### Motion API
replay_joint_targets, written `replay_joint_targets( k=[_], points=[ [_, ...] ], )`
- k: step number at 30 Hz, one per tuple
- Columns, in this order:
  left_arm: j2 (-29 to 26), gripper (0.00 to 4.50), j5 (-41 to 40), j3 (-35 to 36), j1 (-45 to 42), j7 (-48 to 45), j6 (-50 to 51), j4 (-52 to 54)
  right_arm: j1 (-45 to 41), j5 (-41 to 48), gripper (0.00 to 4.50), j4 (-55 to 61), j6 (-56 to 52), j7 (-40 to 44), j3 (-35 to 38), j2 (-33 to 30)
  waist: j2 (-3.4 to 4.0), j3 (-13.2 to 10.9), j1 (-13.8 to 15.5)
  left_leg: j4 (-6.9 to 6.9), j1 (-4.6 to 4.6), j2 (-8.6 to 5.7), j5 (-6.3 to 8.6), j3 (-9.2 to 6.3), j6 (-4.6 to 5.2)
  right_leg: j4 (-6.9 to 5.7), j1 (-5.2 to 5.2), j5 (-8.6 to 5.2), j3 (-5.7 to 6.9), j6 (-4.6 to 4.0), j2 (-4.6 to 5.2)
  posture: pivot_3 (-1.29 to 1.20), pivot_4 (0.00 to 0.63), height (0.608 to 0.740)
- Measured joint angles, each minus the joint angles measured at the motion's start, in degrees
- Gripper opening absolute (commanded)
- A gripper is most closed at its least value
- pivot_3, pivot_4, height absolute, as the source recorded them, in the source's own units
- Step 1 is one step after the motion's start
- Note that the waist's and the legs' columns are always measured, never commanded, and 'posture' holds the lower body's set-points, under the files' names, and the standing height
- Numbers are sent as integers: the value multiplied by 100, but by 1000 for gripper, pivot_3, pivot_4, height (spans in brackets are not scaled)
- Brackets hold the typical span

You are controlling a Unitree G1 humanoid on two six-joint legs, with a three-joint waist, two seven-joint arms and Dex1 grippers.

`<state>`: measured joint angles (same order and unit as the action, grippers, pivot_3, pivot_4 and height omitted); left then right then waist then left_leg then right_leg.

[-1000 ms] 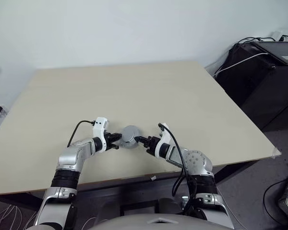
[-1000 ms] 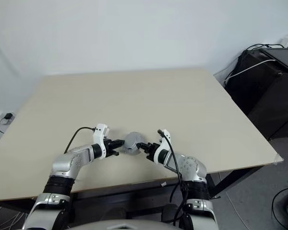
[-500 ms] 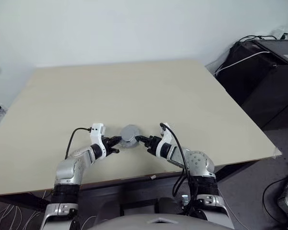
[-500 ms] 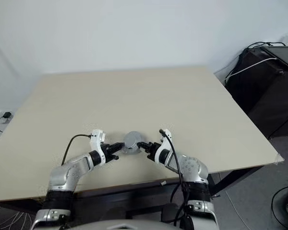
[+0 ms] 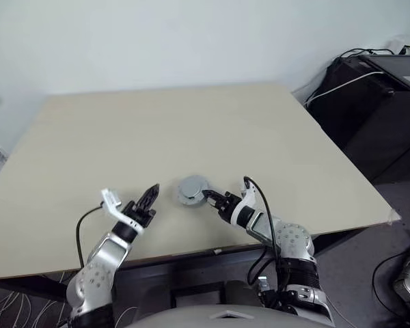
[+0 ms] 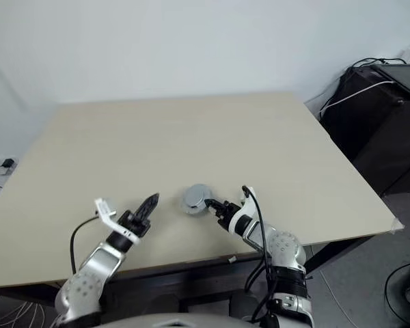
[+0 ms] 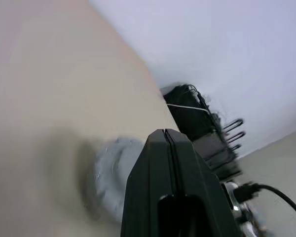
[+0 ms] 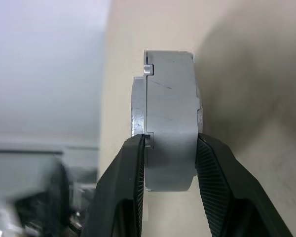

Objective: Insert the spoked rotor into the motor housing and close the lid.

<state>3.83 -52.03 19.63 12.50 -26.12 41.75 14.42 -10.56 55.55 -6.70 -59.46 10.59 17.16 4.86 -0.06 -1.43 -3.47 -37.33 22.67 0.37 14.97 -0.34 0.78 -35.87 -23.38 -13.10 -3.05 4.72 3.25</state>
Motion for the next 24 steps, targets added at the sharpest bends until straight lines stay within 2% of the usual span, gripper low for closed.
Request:
replay_joint_targets(
  k=[3, 14, 15, 24],
  points=[
    [-22, 624, -435, -21, 418, 147, 167, -21, 7, 431, 1211, 211, 28, 16, 26, 1, -8, -8, -32, -5, -1, 4, 0, -1, 0, -1, 1, -1, 0, 2, -4, 0, 0, 740],
    [53, 4280, -1670, -409, 907, 487, 231, -87, -29, 1210, 1211, 385, 32, -238, -133, 0, -4, -11, -32, -7, -1, 6, 0, 0, -1, -3, 0, -2, -1, -1, -4, 0, 0, 740],
    [56, 4473, -1775, -450, 924, 495, 226, -97, -35, 1240, 1211, 385, 30, -270, -171, -2, -4, -11, -33, -7, -1, 5, 0, 1, 0, -3, 0, -2, -1, -2, -4, 0, 0, 740],
    [64, 4473, -2089, -812, 986, 511, 9, -119, -35, 1374, 1211, 384, -140, -524, -363, -20, -4, -11, -31, -7, -1, 5, 0, 5, 0, -3, 0, 2, -2, -8, -5, 0, 0, 740]
  ],
)
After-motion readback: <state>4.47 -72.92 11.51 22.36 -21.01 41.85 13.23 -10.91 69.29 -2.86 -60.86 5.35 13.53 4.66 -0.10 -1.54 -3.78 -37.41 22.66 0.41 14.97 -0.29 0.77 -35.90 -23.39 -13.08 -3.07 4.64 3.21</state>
